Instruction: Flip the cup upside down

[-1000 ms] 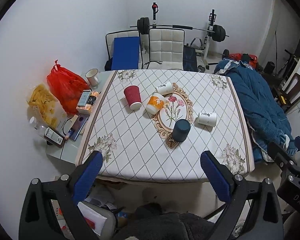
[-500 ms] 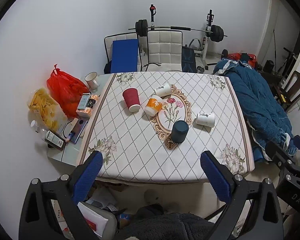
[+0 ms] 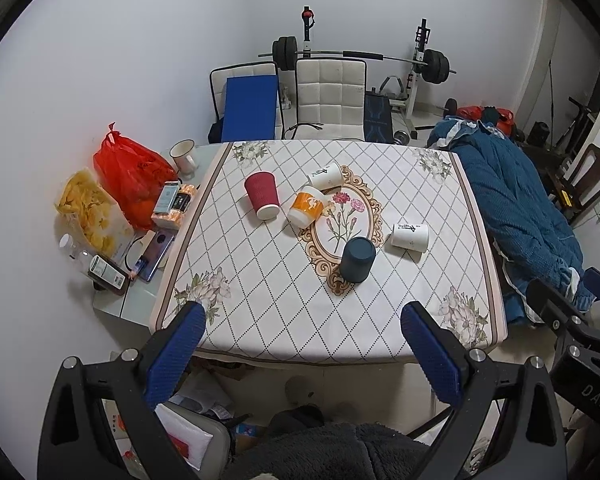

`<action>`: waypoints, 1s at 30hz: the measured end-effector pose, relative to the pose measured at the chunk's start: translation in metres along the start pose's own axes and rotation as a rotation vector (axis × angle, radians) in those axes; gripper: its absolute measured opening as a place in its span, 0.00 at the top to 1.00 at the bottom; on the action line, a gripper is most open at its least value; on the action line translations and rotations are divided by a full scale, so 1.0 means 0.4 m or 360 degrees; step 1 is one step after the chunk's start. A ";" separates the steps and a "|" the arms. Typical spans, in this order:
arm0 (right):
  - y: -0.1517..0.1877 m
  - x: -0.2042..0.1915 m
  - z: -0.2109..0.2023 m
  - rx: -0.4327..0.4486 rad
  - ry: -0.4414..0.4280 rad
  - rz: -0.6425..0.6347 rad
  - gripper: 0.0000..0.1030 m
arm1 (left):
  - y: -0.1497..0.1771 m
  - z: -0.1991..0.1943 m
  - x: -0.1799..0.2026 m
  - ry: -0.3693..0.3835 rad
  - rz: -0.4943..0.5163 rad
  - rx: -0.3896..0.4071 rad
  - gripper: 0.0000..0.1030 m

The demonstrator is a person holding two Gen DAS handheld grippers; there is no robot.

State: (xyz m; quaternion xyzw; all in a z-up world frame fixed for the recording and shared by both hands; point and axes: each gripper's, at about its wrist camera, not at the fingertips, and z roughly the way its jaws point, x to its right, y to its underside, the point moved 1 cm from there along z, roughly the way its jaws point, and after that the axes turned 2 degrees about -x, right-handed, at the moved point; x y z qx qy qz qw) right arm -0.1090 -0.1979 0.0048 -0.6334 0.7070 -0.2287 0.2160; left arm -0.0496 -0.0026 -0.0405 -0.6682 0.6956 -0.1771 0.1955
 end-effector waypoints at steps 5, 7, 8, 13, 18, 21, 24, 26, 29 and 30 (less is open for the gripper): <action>-0.002 -0.005 0.008 -0.0004 -0.0004 -0.0002 0.04 | 0.000 -0.003 -0.003 -0.0006 -0.0011 0.0010 0.03; 0.001 -0.004 0.009 -0.0004 -0.0010 -0.0001 0.04 | 0.001 -0.002 -0.002 -0.0006 -0.0011 0.0008 0.03; 0.002 -0.004 0.010 -0.0005 -0.0010 -0.0002 0.04 | 0.001 -0.003 -0.003 -0.0006 -0.0009 0.0010 0.03; 0.008 -0.001 0.010 0.0001 -0.0009 -0.0004 0.04 | 0.000 -0.005 -0.001 -0.0003 -0.0002 0.0012 0.03; 0.012 0.006 0.010 0.0008 -0.0013 0.0003 0.04 | 0.002 -0.008 0.006 -0.0003 0.0002 0.0021 0.03; 0.014 0.008 0.009 0.0008 -0.0014 0.0005 0.04 | 0.001 -0.011 0.012 -0.0005 0.0008 0.0026 0.03; 0.015 0.009 0.008 0.0007 -0.0016 0.0004 0.04 | 0.000 -0.013 0.014 -0.0005 0.0009 0.0029 0.03; 0.012 0.010 0.007 0.0009 -0.0015 0.0005 0.04 | -0.002 -0.015 0.017 -0.0006 0.0008 0.0032 0.03; 0.008 0.012 0.004 0.0008 -0.0021 0.0010 0.04 | -0.001 -0.016 0.018 -0.0006 0.0007 0.0033 0.03; 0.008 0.012 0.004 0.0009 -0.0019 0.0009 0.04 | -0.002 -0.017 0.018 -0.0004 0.0007 0.0033 0.03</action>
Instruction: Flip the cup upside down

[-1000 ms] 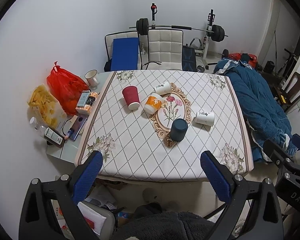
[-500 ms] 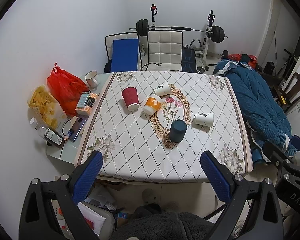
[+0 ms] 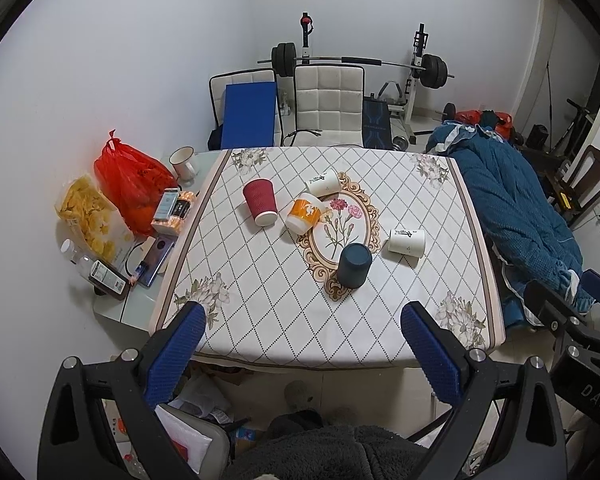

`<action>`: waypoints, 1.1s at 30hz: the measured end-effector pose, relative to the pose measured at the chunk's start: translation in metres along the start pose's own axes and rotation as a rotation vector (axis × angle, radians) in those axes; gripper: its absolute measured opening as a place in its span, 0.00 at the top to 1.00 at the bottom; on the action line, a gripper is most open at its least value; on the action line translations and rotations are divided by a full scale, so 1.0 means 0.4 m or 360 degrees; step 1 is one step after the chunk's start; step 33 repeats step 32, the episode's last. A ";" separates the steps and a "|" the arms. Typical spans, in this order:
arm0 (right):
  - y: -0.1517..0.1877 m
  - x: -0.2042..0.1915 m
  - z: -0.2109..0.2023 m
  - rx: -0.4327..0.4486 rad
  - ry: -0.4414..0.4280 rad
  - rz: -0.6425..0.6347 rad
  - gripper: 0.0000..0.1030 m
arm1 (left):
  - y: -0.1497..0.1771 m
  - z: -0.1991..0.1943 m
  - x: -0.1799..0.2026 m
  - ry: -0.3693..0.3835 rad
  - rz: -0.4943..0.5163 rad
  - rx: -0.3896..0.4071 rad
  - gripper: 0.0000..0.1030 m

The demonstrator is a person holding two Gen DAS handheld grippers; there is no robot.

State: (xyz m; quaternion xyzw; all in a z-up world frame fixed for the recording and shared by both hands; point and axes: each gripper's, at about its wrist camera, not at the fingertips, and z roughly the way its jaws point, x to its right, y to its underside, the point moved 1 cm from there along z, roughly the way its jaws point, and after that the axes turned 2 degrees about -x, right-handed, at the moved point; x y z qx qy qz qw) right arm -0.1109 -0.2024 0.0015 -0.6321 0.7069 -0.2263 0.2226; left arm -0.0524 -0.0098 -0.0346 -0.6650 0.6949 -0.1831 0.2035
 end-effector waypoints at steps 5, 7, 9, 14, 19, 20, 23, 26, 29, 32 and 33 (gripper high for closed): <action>-0.005 0.000 -0.003 0.0000 0.0000 0.0003 0.04 | 0.001 0.000 0.000 -0.0002 0.0003 0.0000 0.03; -0.005 0.000 -0.003 0.0002 0.0005 -0.0001 0.04 | 0.001 0.001 0.000 0.0000 0.0002 -0.0001 0.03; -0.008 -0.003 0.001 -0.0002 0.0001 0.0006 0.04 | 0.001 -0.001 0.002 -0.0001 0.0003 -0.0003 0.03; -0.008 0.000 0.000 -0.0001 0.0002 0.0012 0.04 | 0.001 -0.001 0.004 -0.0001 0.0002 -0.0003 0.03; -0.007 0.001 0.001 0.0001 0.0000 0.0013 0.04 | 0.000 -0.003 0.005 -0.0002 0.0003 0.0000 0.03; -0.009 0.000 0.001 0.0003 0.0001 0.0013 0.04 | 0.001 -0.001 0.004 -0.0001 0.0004 -0.0002 0.03; -0.006 0.002 0.000 0.0004 0.0004 0.0014 0.04 | 0.001 -0.001 0.004 -0.0001 0.0005 -0.0003 0.03; -0.007 0.000 0.001 0.0003 0.0001 0.0017 0.04 | 0.001 -0.001 0.004 -0.0004 0.0002 -0.0002 0.03; -0.004 0.004 -0.001 0.0004 0.0000 0.0012 0.04 | 0.001 -0.004 0.008 -0.0007 0.0005 0.0006 0.03; -0.005 0.003 0.001 0.0004 -0.0001 0.0010 0.04 | 0.003 -0.007 0.012 -0.0009 0.0006 0.0012 0.03; -0.005 0.003 0.001 0.0004 -0.0001 0.0010 0.04 | 0.003 -0.007 0.012 -0.0009 0.0006 0.0012 0.03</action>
